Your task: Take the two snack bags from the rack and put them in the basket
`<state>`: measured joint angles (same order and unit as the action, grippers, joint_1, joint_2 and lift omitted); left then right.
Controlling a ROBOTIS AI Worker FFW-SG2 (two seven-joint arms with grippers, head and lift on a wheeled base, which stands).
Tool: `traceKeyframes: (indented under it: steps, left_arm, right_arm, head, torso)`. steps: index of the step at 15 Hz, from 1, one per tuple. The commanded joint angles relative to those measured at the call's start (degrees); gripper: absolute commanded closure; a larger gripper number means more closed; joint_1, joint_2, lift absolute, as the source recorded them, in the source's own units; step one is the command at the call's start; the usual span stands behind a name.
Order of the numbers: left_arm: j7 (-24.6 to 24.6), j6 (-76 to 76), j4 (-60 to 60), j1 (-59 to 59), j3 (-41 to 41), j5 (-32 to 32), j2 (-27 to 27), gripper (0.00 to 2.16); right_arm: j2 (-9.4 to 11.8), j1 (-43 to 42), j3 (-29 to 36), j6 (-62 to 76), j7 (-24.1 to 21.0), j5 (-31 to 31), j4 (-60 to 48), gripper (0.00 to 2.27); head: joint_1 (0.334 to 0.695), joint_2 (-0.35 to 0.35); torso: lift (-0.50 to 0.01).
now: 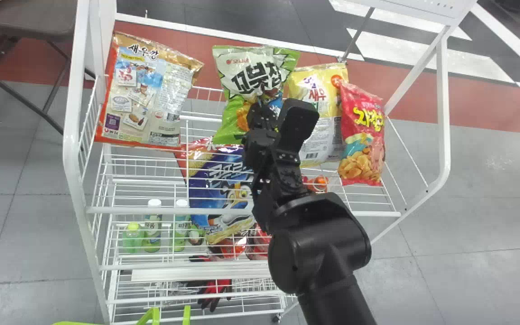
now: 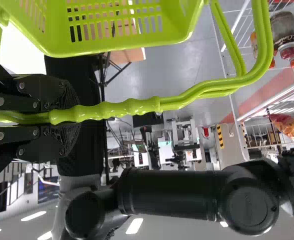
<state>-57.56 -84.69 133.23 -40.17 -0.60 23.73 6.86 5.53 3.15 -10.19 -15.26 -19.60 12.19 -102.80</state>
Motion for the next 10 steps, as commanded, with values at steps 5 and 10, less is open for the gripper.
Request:
traceKeyframes:
  steps: [5,10]
  left_arm:
    - [0.5,0.0,1.0,-0.1,0.6,0.0,-0.2,1.87]
    - [1.1,0.0,0.5,2.5,0.9,0.1,-0.8,1.87]
  right_arm:
    - [4.4,10.6,0.0,-4.2,0.9,6.4,-15.7,1.98]
    - [11.8,22.0,6.0,-17.0,2.3,13.4,-30.8,1.98]
  head:
    - [0.695,-0.335]
    - [0.695,-0.350]
  torso:
    - [-0.011]
    - [-0.011]
